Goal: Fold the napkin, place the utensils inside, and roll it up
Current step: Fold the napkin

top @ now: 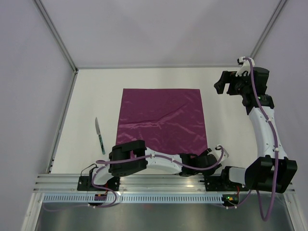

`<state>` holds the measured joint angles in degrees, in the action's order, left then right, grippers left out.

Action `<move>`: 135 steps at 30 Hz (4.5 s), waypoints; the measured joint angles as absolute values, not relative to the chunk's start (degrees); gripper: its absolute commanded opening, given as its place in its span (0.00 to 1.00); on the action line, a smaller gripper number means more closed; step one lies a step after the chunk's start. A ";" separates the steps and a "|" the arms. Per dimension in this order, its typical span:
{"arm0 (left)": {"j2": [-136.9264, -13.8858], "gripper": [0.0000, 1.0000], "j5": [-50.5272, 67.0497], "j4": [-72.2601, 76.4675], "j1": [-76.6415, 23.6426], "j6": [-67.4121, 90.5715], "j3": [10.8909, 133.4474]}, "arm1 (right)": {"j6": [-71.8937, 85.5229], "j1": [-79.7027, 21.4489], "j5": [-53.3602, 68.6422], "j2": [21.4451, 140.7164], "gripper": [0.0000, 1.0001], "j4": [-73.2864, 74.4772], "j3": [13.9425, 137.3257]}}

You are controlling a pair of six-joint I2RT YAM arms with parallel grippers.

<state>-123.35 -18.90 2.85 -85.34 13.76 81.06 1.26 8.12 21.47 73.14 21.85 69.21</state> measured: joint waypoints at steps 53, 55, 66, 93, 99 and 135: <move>-104.20 0.02 -5.98 5.19 -62.50 21.28 70.50 | 0.64 8.67 22.50 74.70 0.97 21.98 67.94; -102.41 0.02 -5.37 4.82 -58.30 21.89 69.76 | 0.64 8.71 22.94 74.94 0.97 22.13 67.94; -97.78 0.02 -3.27 0.05 -41.91 24.01 69.56 | 0.64 8.75 26.37 77.32 0.97 24.36 67.94; -98.80 0.02 3.07 -5.04 -22.02 24.45 71.40 | -1.17 8.80 30.20 82.48 0.96 26.92 67.96; -100.97 0.02 3.57 -5.08 -19.86 24.45 71.61 | -1.32 8.78 30.20 82.59 0.96 27.05 67.96; -105.65 0.02 4.64 -5.93 -13.32 24.45 75.92 | -2.00 8.43 30.06 82.63 0.96 27.05 67.96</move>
